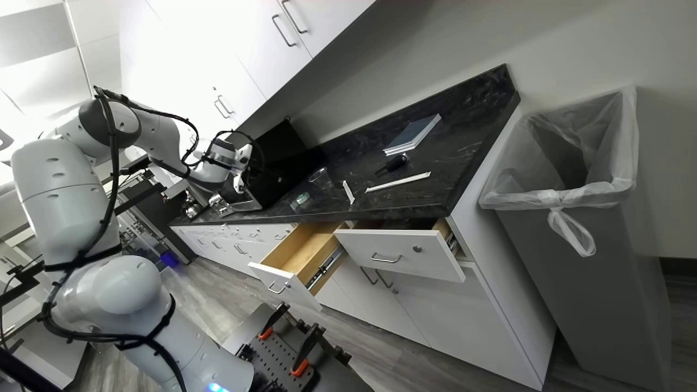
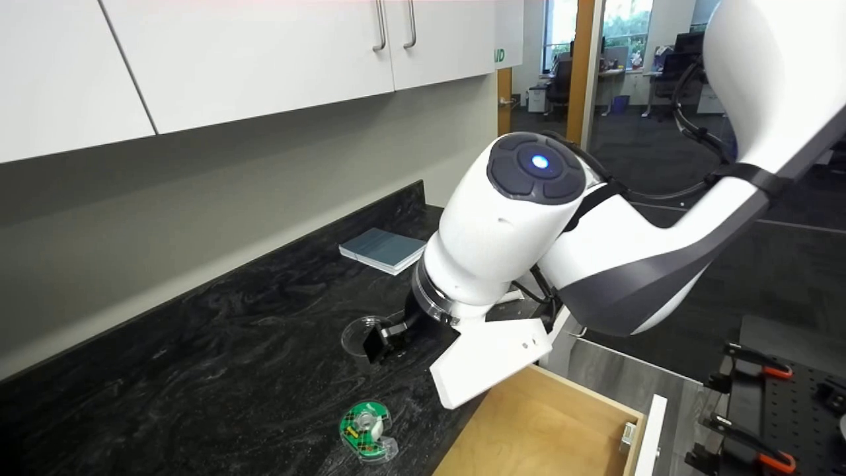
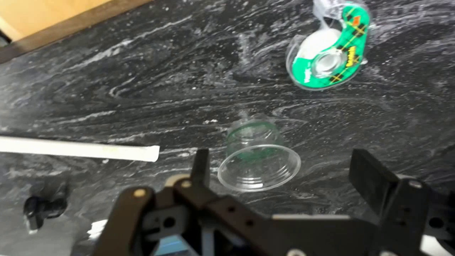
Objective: Open the second drawer from the right, place the tape inside the open drawer then close the drawer
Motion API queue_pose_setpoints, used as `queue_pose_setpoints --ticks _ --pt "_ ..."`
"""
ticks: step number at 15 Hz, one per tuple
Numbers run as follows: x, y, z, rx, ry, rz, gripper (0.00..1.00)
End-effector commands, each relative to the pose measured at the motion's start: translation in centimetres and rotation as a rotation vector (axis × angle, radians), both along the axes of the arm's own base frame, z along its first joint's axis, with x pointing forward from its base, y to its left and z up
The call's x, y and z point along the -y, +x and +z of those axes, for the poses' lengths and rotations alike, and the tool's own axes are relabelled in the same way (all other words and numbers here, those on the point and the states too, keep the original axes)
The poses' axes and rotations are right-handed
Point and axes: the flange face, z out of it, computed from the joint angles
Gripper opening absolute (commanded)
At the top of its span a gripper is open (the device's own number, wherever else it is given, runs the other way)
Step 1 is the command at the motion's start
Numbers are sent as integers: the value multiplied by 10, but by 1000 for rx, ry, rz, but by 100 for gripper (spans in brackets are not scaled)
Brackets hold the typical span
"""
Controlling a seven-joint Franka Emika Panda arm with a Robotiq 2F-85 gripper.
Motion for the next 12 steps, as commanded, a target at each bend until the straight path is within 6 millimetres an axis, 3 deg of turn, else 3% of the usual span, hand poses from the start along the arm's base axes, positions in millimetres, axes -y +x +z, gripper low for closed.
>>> queue_pose_setpoints --ticks 1,4,8,12 --pt "-14 8 4 -133 157 6 100" --pt "-23 10 -7 -322 166 -53 100" --pt "-23 27 -14 -398 92 -35 100" --pt "-29 41 -15 -438 80 199 100"
